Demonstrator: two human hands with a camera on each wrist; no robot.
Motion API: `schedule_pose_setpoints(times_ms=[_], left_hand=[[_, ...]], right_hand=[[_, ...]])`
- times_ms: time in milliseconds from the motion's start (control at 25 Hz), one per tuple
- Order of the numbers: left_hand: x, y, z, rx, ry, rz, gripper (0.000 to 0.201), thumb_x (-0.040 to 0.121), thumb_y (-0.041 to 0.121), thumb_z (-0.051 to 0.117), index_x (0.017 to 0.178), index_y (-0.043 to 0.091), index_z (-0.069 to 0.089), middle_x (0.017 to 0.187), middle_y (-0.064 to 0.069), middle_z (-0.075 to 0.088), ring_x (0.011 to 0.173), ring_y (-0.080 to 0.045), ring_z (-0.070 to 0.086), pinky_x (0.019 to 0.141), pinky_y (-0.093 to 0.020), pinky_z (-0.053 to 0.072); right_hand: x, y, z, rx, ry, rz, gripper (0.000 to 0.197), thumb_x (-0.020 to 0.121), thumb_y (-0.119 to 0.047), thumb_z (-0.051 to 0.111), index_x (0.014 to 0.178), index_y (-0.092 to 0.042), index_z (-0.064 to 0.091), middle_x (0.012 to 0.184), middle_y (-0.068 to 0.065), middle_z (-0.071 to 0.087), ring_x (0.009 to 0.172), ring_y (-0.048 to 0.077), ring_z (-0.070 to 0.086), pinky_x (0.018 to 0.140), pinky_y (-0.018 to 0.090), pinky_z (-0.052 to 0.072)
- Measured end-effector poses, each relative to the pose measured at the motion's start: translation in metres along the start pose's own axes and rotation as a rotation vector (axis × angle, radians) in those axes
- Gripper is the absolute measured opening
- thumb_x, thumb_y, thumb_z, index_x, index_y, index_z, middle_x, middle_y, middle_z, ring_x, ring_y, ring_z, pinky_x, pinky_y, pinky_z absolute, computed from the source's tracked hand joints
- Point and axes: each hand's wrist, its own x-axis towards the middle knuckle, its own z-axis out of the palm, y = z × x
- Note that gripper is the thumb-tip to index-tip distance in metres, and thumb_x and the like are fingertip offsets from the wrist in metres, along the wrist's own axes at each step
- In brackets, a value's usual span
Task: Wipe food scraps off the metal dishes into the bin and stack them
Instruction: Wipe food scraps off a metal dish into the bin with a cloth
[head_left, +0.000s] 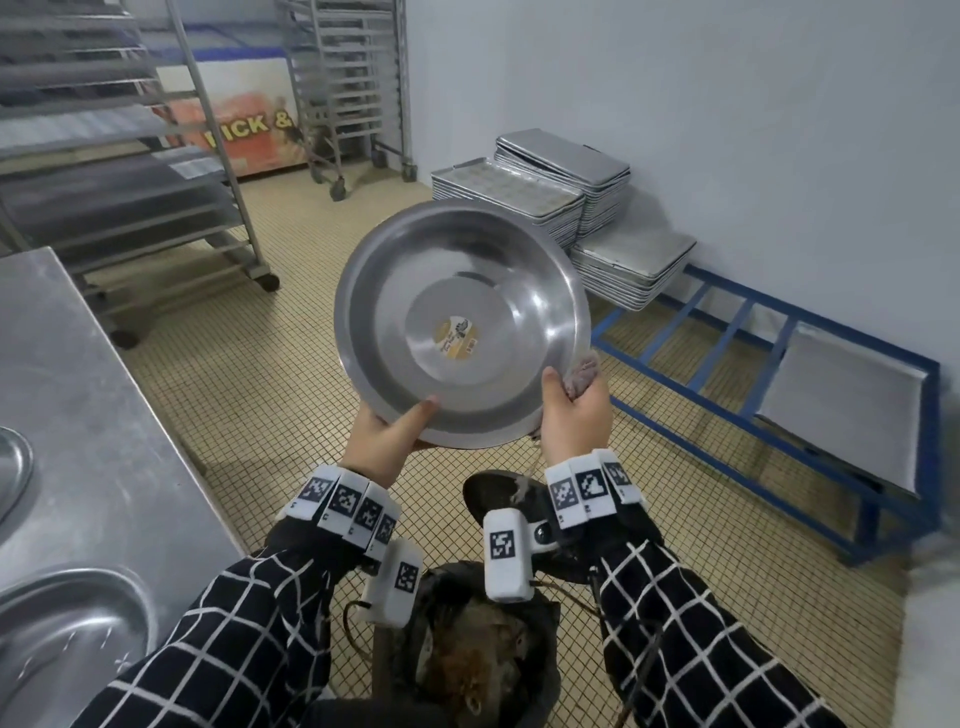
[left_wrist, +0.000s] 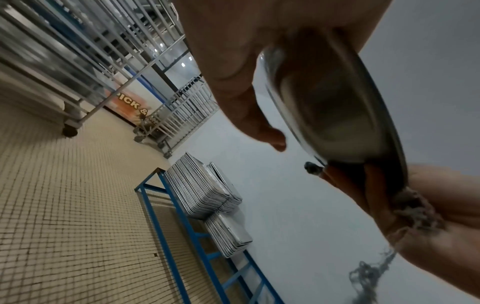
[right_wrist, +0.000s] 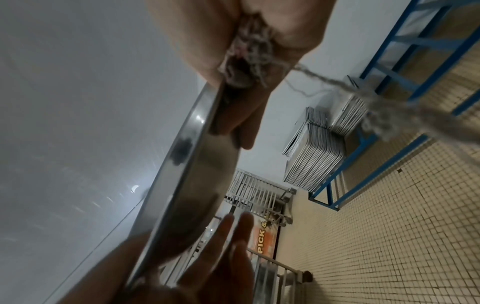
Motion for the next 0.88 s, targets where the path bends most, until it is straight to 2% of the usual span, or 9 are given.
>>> schedule_pose_setpoints(times_ms=[120,240,360,440,560,640,720,800,880], left_hand=[[0.004,0.003,-0.003,-0.154,0.083,-0.107,0.017,0.088,0.008,0.058,0.102,0.017,0.053,0.103,-0.012,0.064,0.092,-0.034,0.067,0.074,-0.047,0.058],[0.011,0.007,-0.012,-0.111,0.148,-0.106,0.021,0.09,0.008,0.051,0.109,0.015,0.049,0.102,-0.009,0.061,0.093,-0.03,0.064,0.071,-0.041,0.058],[0.011,0.006,-0.015,0.087,0.155,-0.054,0.02,0.093,0.009,0.047,0.112,0.013,0.046,0.088,-0.002,0.057,0.079,-0.014,0.059,0.05,-0.015,0.048],[0.009,0.004,-0.013,0.172,0.14,-0.057,0.015,0.095,0.011,0.046,0.109,0.007,0.049,0.079,-0.002,0.055,0.066,-0.012,0.055,0.039,-0.01,0.041],[0.009,0.001,-0.009,0.162,0.084,-0.055,0.027,0.096,0.018,0.048,0.119,0.004,0.051,0.091,-0.008,0.063,0.081,-0.023,0.063,0.053,-0.022,0.05],[0.008,0.004,-0.008,0.121,0.084,-0.026,0.031,0.096,0.02,0.05,0.125,0.009,0.052,0.099,-0.005,0.065,0.09,-0.022,0.063,0.069,-0.03,0.052],[0.007,0.009,-0.011,0.088,0.064,-0.012,0.03,0.096,0.021,0.051,0.126,0.013,0.052,0.101,0.0,0.065,0.097,-0.023,0.063,0.082,-0.039,0.053],[0.007,0.015,-0.016,0.057,0.056,-0.008,0.03,0.096,0.019,0.051,0.126,0.013,0.051,0.103,-0.002,0.064,0.099,-0.027,0.062,0.085,-0.042,0.052],[0.008,0.017,-0.019,0.051,0.035,0.007,0.031,0.096,0.018,0.051,0.127,0.014,0.051,0.104,-0.002,0.064,0.098,-0.025,0.062,0.08,-0.036,0.052]], right_hand=[[-0.004,-0.001,-0.001,-0.094,-0.096,-0.005,0.013,0.098,-0.033,0.047,0.097,-0.02,0.05,0.079,-0.012,0.057,0.072,0.005,0.058,0.065,0.02,0.048],[-0.005,0.008,-0.004,-0.278,-0.186,-0.002,0.026,0.099,-0.04,0.04,0.09,-0.019,0.051,0.075,-0.007,0.058,0.067,0.007,0.058,0.053,0.015,0.04],[-0.011,0.02,-0.002,-0.446,-0.187,-0.124,0.028,0.096,-0.04,0.043,0.087,-0.016,0.054,0.088,-0.001,0.058,0.084,0.014,0.06,0.064,0.017,0.046],[-0.022,0.025,0.007,-0.509,-0.306,-0.187,0.026,0.094,-0.039,0.047,0.093,-0.014,0.056,0.098,-0.001,0.057,0.094,0.012,0.059,0.076,0.022,0.053],[-0.049,0.025,0.023,-0.434,-0.613,-0.307,0.036,0.095,-0.042,0.048,0.12,-0.018,0.054,0.121,-0.002,0.056,0.111,0.005,0.053,0.1,0.026,0.046],[-0.065,0.032,0.031,-0.562,-0.767,-0.5,0.055,0.097,-0.053,0.034,0.141,-0.019,0.04,0.145,-0.001,0.042,0.136,0.011,0.035,0.115,0.031,0.029],[-0.063,0.041,0.03,-0.738,-0.81,-0.626,0.066,0.097,-0.056,0.012,0.151,-0.018,0.021,0.157,0.001,0.021,0.147,0.015,0.01,0.12,0.033,0.009],[-0.044,0.047,0.023,-0.945,-0.756,-0.705,0.075,0.094,-0.055,-0.009,0.151,-0.015,0.019,0.158,0.003,0.018,0.147,0.017,0.006,0.12,0.034,0.002],[-0.021,0.052,0.015,-1.147,-0.662,-0.674,0.085,0.087,-0.055,-0.022,0.152,-0.014,0.015,0.159,0.006,0.016,0.147,0.022,0.003,0.118,0.035,-0.003]])
